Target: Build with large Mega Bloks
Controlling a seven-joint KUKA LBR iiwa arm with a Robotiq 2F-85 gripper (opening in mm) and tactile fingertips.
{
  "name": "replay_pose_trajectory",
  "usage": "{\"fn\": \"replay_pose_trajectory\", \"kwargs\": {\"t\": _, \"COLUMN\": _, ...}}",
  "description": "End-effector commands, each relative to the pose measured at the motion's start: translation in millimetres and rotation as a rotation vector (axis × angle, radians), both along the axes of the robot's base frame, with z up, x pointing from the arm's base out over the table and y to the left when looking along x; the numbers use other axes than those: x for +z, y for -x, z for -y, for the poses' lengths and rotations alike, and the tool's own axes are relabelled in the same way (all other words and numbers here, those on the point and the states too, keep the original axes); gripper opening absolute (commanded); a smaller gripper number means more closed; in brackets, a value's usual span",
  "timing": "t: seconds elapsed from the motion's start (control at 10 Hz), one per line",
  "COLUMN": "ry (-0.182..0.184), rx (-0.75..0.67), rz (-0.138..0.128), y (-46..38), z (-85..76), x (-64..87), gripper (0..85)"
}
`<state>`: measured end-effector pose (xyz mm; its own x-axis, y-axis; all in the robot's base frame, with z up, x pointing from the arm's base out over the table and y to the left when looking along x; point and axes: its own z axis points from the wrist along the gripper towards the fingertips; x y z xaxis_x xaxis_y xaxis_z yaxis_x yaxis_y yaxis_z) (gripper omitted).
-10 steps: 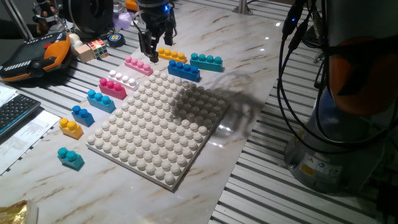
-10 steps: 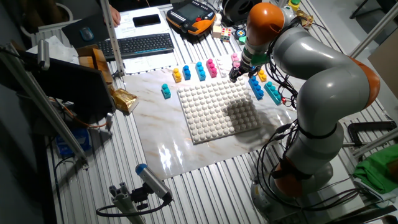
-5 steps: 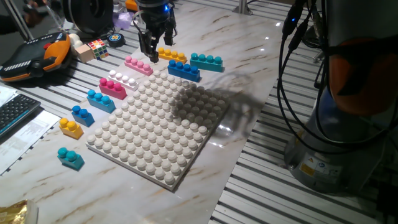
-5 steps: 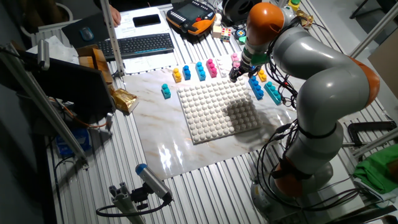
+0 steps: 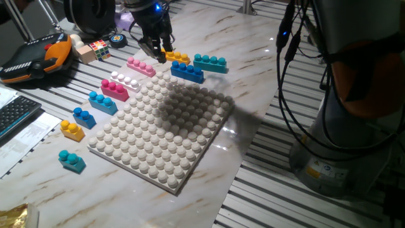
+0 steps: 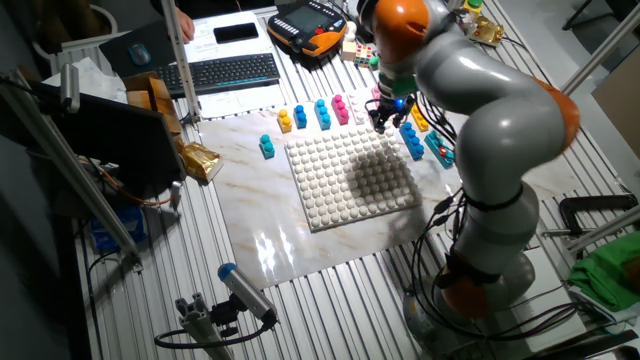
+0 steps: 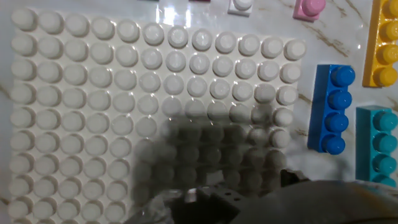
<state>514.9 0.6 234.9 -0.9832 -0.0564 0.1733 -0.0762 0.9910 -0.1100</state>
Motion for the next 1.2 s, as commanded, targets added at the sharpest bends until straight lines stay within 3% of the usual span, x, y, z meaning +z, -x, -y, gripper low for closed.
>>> {"fn": "replay_pose_trajectory", "kwargs": {"t": 0.0, "ry": -0.001, "rx": -0.022, "rz": 0.049, "y": 0.0, "z": -0.1, "x": 0.8, "gripper": 0.7}}
{"fn": "replay_pose_trajectory", "kwargs": {"t": 0.1, "ry": 0.012, "rx": -0.037, "rz": 0.060, "y": 0.0, "z": -0.1, "x": 0.8, "gripper": 0.7}}
{"fn": "replay_pose_trajectory", "kwargs": {"t": 0.2, "ry": 0.018, "rx": -0.047, "rz": 0.055, "y": 0.0, "z": -0.1, "x": 0.8, "gripper": 0.7}}
{"fn": "replay_pose_trajectory", "kwargs": {"t": 0.3, "ry": 0.039, "rx": -0.043, "rz": 0.082, "y": 0.0, "z": -0.1, "x": 0.8, "gripper": 0.7}}
{"fn": "replay_pose_trajectory", "kwargs": {"t": 0.5, "ry": 0.081, "rx": -0.028, "rz": 0.078, "y": 0.0, "z": -0.1, "x": 0.8, "gripper": 0.7}}
{"fn": "replay_pose_trajectory", "kwargs": {"t": 0.6, "ry": 0.080, "rx": -0.016, "rz": 0.076, "y": -2.3, "z": 12.8, "x": -0.8, "gripper": 0.7}}
{"fn": "replay_pose_trajectory", "kwargs": {"t": 0.9, "ry": 0.065, "rx": -0.006, "rz": 0.075, "y": -5.0, "z": 81.4, "x": -17.4, "gripper": 0.7}}
{"fn": "replay_pose_trajectory", "kwargs": {"t": 1.1, "ry": 0.065, "rx": 0.031, "rz": 0.040, "y": -2.5, "z": 128.4, "x": -36.0, "gripper": 0.7}}
